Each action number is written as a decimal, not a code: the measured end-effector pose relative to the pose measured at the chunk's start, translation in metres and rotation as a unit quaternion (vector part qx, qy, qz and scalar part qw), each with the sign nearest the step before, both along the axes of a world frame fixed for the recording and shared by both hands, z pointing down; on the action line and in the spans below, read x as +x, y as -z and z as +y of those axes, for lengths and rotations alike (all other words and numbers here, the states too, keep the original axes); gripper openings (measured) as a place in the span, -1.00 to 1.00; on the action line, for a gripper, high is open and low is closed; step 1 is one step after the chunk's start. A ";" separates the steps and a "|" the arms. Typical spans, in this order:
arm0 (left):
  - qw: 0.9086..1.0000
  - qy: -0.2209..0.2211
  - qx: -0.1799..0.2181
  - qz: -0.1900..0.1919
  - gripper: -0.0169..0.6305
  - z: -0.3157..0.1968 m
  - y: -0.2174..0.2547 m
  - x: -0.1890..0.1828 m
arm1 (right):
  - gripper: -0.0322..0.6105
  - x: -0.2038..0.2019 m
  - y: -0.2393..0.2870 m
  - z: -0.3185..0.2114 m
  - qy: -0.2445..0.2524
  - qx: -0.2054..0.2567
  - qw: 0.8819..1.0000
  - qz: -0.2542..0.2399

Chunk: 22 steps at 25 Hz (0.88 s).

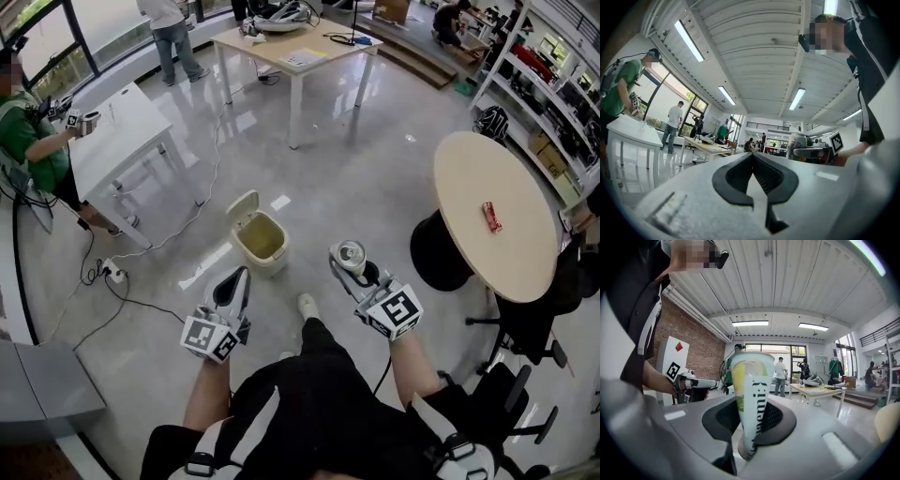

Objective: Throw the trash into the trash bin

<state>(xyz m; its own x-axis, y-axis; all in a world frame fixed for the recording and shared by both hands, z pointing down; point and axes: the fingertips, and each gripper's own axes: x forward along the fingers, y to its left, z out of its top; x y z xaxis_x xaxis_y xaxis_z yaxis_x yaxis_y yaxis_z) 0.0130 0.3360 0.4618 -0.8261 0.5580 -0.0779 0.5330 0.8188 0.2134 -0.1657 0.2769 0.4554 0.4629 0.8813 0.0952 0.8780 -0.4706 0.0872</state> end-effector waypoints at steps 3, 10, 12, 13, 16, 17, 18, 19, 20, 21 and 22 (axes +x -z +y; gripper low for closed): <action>1.000 0.017 -0.009 0.008 -0.94 0.030 -0.002 -0.011 | -0.69 -0.011 -0.004 0.040 0.024 -0.001 1.000 0.011; 0.997 0.073 -0.012 0.015 -0.94 0.099 0.007 -0.040 | -0.69 -0.020 -0.008 0.129 0.098 -0.014 0.995 -0.025; 0.996 0.082 -0.011 0.015 -0.94 0.116 0.008 -0.052 | -0.69 -0.027 -0.009 0.149 0.111 -0.009 0.994 -0.017; 0.996 0.089 -0.008 0.015 -0.94 0.125 0.008 -0.057 | -0.69 -0.031 -0.009 0.158 0.117 -0.006 0.993 -0.006; 0.994 0.108 -0.001 0.019 -0.94 0.147 0.005 -0.070 | -0.69 -0.044 -0.008 0.183 0.135 0.007 0.990 0.027; 0.993 0.114 0.001 0.020 -0.94 0.154 0.003 -0.073 | -0.69 -0.048 -0.010 0.190 0.141 0.009 0.990 0.029; 0.993 0.118 0.004 0.022 -0.94 0.159 0.000 -0.075 | -0.69 -0.050 -0.011 0.197 0.145 0.013 0.989 0.031; 0.992 0.122 0.007 0.023 -0.94 0.164 -0.004 -0.077 | -0.69 -0.051 -0.013 0.204 0.149 0.019 0.988 0.031; 0.992 0.126 0.011 0.025 -0.94 0.167 -0.008 -0.078 | -0.69 -0.051 -0.017 0.209 0.154 0.025 0.987 0.030; 0.991 0.130 0.016 0.026 -0.94 0.170 -0.013 -0.078 | -0.69 -0.051 -0.022 0.215 0.158 0.032 0.987 0.029; 0.990 0.135 0.022 0.027 -0.94 0.172 -0.019 -0.077 | -0.69 -0.050 -0.027 0.220 0.163 0.039 0.986 0.027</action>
<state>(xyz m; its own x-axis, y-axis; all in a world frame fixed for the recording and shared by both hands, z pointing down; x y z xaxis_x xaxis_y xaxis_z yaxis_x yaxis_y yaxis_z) -0.0644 0.5082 0.4804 -0.6490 0.7607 -0.0077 0.7427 0.6358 0.2104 -0.2152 0.4969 0.4827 0.7261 0.6763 0.1241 0.6819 -0.7315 -0.0030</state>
